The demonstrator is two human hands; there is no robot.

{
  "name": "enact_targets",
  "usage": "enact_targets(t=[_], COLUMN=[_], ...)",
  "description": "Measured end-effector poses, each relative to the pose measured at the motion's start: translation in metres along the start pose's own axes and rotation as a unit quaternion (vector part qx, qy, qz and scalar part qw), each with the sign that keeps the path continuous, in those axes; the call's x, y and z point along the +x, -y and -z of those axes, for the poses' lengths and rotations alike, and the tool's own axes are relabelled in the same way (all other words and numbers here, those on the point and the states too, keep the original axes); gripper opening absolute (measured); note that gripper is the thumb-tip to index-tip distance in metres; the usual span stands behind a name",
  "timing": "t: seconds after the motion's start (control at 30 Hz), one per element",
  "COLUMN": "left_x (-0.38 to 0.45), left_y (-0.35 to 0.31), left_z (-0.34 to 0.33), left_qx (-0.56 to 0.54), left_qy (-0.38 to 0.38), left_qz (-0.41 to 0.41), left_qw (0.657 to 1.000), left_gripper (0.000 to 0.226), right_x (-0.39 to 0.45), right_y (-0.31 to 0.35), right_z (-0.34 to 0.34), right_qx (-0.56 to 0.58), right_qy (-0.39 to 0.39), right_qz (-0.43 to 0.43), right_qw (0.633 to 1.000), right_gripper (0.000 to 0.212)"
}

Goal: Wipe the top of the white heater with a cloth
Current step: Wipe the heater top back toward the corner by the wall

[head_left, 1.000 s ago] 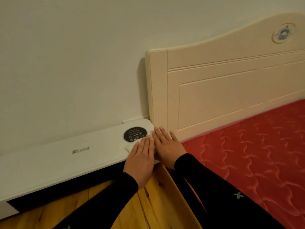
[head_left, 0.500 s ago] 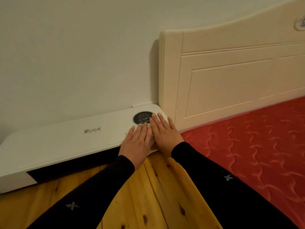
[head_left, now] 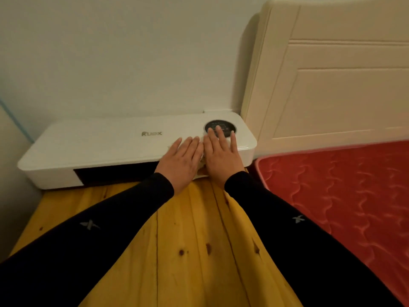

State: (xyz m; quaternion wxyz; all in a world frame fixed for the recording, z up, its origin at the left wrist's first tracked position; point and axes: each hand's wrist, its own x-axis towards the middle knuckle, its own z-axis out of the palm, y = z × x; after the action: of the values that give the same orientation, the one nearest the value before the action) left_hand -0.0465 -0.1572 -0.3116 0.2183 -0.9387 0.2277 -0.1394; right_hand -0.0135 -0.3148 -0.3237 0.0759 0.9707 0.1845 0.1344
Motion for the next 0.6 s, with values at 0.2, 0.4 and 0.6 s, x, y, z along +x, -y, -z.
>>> enact_targets(t=[0.2,0.4,0.6], left_x=[-0.011,-0.008,0.007], left_y=[0.018,0.009,-0.010], left_z=[-0.014,-0.015,-0.010], left_qx=[-0.003,-0.009,-0.018], left_qy=[0.000,0.006,-0.002], left_qz=[0.018,0.045,0.048], left_qw=[1.000,0.999,0.999], left_gripper=[0.066,0.073,0.073], right_x=[0.007,0.004,-0.003], right_y=[0.022,0.014,-0.011], right_z=[0.000,0.002,0.003], right_qx=[0.006,-0.010,-0.016], right_qy=[-0.019,-0.022,-0.005], right_qz=[0.001,0.025,0.022], right_qw=[1.000,0.999,1.000], right_gripper=[0.062,0.061,0.071])
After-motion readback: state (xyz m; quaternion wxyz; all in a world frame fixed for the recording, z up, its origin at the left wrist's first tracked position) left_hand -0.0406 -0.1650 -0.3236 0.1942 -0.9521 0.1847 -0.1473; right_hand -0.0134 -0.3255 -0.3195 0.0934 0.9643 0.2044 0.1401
